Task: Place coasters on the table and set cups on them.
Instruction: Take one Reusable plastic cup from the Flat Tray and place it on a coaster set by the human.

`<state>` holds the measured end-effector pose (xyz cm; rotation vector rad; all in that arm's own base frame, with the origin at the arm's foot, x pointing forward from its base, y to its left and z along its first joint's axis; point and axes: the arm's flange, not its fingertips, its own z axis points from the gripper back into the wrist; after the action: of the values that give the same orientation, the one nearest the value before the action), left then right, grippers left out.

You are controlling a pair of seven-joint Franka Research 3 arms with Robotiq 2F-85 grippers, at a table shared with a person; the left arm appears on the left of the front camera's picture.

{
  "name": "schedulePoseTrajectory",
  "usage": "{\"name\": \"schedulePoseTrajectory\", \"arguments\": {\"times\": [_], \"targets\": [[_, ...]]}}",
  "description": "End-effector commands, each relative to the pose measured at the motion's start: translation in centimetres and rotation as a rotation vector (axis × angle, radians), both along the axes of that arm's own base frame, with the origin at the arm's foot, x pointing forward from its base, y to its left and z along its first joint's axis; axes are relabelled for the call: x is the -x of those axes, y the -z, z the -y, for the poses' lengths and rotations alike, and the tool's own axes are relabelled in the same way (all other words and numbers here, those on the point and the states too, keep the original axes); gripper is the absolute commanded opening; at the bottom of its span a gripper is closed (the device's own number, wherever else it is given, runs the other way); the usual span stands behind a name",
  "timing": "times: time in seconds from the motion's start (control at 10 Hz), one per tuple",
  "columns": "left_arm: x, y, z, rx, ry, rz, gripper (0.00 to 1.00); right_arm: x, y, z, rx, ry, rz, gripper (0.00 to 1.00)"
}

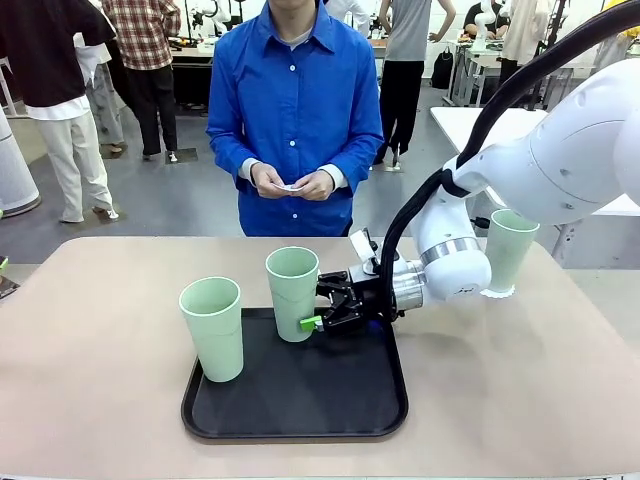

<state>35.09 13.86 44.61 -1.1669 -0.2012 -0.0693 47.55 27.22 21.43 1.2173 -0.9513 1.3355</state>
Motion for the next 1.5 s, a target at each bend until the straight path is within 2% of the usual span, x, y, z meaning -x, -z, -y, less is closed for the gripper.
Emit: {"name": "schedulePoseTrajectory", "arguments": {"times": [0.0, 0.1, 0.2, 0.3, 0.5, 0.7, 0.8, 0.9, 1.0, 1.1, 1.2, 1.4], "targets": [[0.1, -0.1, 0.0, 0.012, 0.002, 0.009, 1.0, -0.4, 0.6, -0.9, -0.023, 0.016, 0.024, 1.0], [0.1, -0.1, 0.0, 0.012, 0.002, 0.009, 1.0, -0.3, 0.6, -0.9, -0.036, 0.003, 0.017, 1.0], [0.1, -0.1, 0.0, 0.012, 0.002, 0.009, 1.0, -0.3, 0.7, -0.8, -0.038, -0.005, 0.027, 0.81], [0.1, -0.1, 0.0, 0.012, 0.002, 0.009, 1.0, -0.3, 0.7, -0.8, -0.039, -0.013, 0.024, 0.4], [0.1, -0.1, 0.0, 0.012, 0.002, 0.009, 1.0, -0.2, 0.8, -0.7, -0.042, -0.026, 0.03, 0.0], [0.1, -0.1, 0.0, 0.012, 0.002, 0.009, 1.0, -0.3, 0.8, -0.6, -0.041, -0.026, 0.033, 0.0], [0.1, -0.1, 0.0, 0.012, 0.002, 0.009, 1.0, -0.4, 0.8, -0.6, -0.042, -0.025, 0.034, 0.19], [0.1, -0.1, 0.0, 0.012, 0.002, 0.009, 1.0, -0.3, 0.8, -0.6, -0.042, -0.028, 0.037, 0.19], [0.1, -0.1, 0.0, 0.012, 0.002, 0.009, 1.0, -0.3, 0.8, -0.6, -0.047, -0.027, 0.041, 0.0], [0.1, -0.1, 0.0, 0.012, 0.002, 0.009, 1.0, -0.4, 0.8, -0.6, -0.058, -0.026, 0.041, 0.59], [0.1, -0.1, 0.0, 0.012, 0.002, 0.009, 1.0, -0.3, 0.8, -0.6, -0.075, -0.033, 0.033, 0.0], [0.1, -0.1, 0.0, 0.012, 0.002, 0.009, 1.0, -0.1, -0.2, -0.6, -0.098, -0.034, 0.037, 0.0]]}}
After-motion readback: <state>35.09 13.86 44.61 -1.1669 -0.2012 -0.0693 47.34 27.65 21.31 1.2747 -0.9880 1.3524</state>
